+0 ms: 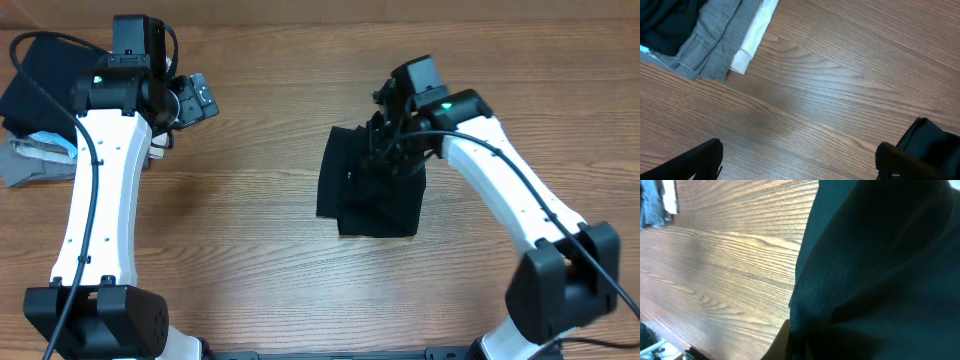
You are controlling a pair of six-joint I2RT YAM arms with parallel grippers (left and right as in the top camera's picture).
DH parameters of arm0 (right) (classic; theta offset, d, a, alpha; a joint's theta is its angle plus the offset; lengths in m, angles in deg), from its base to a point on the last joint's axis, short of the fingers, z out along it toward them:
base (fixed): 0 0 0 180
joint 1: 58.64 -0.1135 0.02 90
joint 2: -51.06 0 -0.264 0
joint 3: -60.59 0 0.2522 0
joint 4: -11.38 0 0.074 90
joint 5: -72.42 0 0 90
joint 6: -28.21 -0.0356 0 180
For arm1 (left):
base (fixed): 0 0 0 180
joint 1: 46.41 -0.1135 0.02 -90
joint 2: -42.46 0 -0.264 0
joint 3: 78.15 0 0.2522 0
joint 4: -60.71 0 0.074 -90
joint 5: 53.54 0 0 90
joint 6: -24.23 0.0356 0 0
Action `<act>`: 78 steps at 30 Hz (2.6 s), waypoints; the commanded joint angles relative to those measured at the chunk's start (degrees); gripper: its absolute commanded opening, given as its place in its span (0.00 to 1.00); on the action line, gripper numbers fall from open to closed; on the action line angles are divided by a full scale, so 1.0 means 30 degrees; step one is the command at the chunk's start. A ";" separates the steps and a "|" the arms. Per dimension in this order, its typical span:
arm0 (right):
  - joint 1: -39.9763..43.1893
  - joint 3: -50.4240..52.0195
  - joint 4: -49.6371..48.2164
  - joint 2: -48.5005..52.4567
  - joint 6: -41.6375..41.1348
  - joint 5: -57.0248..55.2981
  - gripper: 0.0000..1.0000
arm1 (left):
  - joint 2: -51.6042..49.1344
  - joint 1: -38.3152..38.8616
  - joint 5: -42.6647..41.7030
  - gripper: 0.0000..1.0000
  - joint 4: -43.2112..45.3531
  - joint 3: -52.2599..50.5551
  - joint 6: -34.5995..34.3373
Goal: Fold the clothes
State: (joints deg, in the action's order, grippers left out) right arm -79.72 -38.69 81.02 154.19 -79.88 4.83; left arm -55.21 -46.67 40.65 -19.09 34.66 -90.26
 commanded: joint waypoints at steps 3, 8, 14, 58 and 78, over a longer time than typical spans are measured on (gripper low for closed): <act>-0.0991 -0.0102 -0.0998 0.1005 -0.0131 -0.0488 0.04 | -0.0168 -0.0066 0.0299 1.00 0.0022 0.0146 -0.0277; -0.1639 -0.0102 -0.2404 0.1443 -0.0146 -0.0474 0.08 | -0.0168 -0.0066 0.0299 1.00 0.0022 0.0146 -0.0277; -0.1435 -0.0197 -0.2310 0.1413 0.0109 -0.0306 0.64 | -0.0168 -0.0066 0.0299 1.00 0.0015 0.0146 -0.0270; -0.0925 0.7672 -1.1336 0.0474 -0.0415 0.8910 0.04 | -0.0168 -0.0066 0.0299 1.00 0.0022 0.0146 -0.0277; 0.1894 0.5268 -1.1774 0.0525 -0.0554 0.2433 0.08 | -0.0168 -0.0073 0.0299 1.00 0.0022 0.0146 -0.0270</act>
State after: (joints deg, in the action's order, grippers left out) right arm -73.84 -22.60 46.29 153.75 -81.89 18.88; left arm -55.21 -46.69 40.65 -19.09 34.66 -90.26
